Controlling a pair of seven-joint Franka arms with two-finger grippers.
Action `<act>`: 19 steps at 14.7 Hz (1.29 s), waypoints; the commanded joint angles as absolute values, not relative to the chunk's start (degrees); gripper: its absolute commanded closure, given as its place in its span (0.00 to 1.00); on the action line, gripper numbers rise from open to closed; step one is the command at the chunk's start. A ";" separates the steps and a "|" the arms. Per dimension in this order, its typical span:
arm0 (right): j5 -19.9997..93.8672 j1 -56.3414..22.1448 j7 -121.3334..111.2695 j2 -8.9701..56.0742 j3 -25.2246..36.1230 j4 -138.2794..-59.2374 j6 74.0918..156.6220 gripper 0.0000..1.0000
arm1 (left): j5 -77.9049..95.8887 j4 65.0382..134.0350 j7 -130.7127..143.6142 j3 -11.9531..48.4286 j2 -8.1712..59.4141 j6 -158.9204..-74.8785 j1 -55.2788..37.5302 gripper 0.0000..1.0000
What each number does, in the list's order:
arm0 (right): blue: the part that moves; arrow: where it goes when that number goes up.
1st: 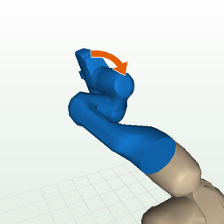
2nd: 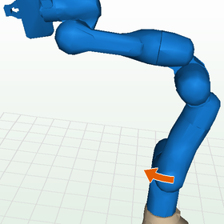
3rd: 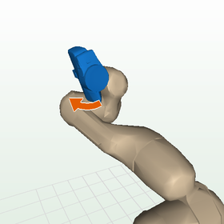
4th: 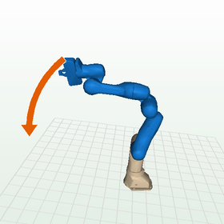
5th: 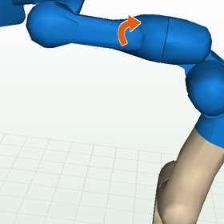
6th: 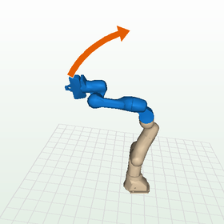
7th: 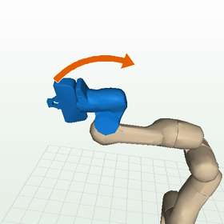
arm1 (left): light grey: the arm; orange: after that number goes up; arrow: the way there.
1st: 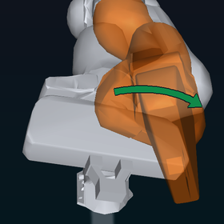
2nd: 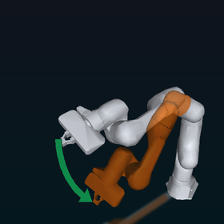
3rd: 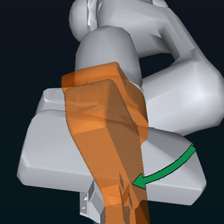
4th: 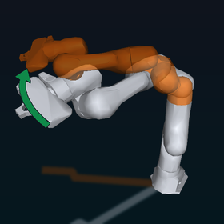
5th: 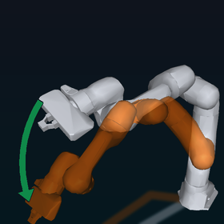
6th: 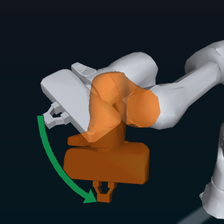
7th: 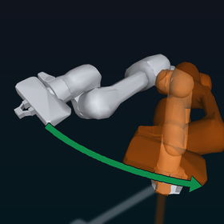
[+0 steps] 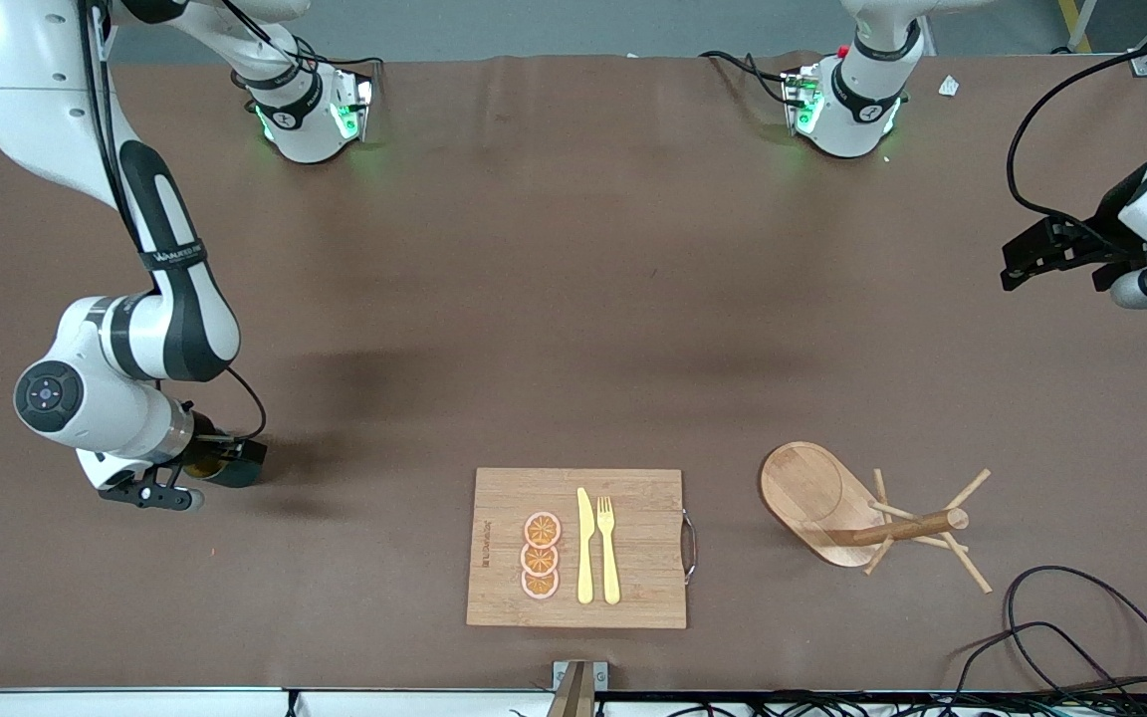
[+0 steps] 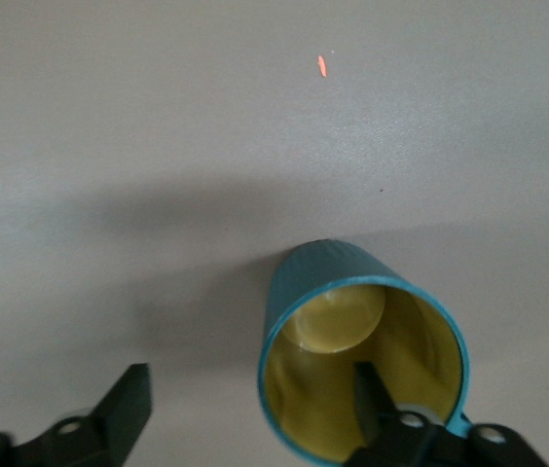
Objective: Pass cup and hang on rack
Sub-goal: 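Close the right gripper on the teal mug rim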
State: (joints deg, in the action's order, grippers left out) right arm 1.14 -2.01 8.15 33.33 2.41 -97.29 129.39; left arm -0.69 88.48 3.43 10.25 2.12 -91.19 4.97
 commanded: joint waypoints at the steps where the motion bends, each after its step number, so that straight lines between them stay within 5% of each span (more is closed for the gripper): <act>1: 1.67 -1.23 7.92 33.49 1.93 -97.21 129.73 0.44 | -0.53 87.36 3.52 10.37 3.25 -91.67 4.92 0.00; 3: 1.50 -1.14 7.74 33.49 2.02 -97.12 129.46 0.68 | -0.62 87.36 3.52 10.37 3.25 -92.11 5.10 0.00; 7: 0.97 -1.49 7.65 33.75 2.02 -96.51 129.29 0.93 | -0.53 87.28 3.52 10.37 3.25 -92.55 5.27 0.00; 13: 1.75 -5.53 8.43 33.66 1.76 -87.66 120.71 0.97 | -0.96 87.10 3.25 10.37 2.90 -92.72 5.19 0.00; 19: 1.58 -15.45 24.49 33.57 -5.79 -75.34 111.88 0.98 | -0.62 87.01 3.52 10.37 2.99 -93.42 5.27 0.00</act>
State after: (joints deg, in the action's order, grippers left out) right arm 1.72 -12.38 19.05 33.20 -3.34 -78.46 113.22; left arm -0.69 87.43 3.46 10.24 3.02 -92.76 5.07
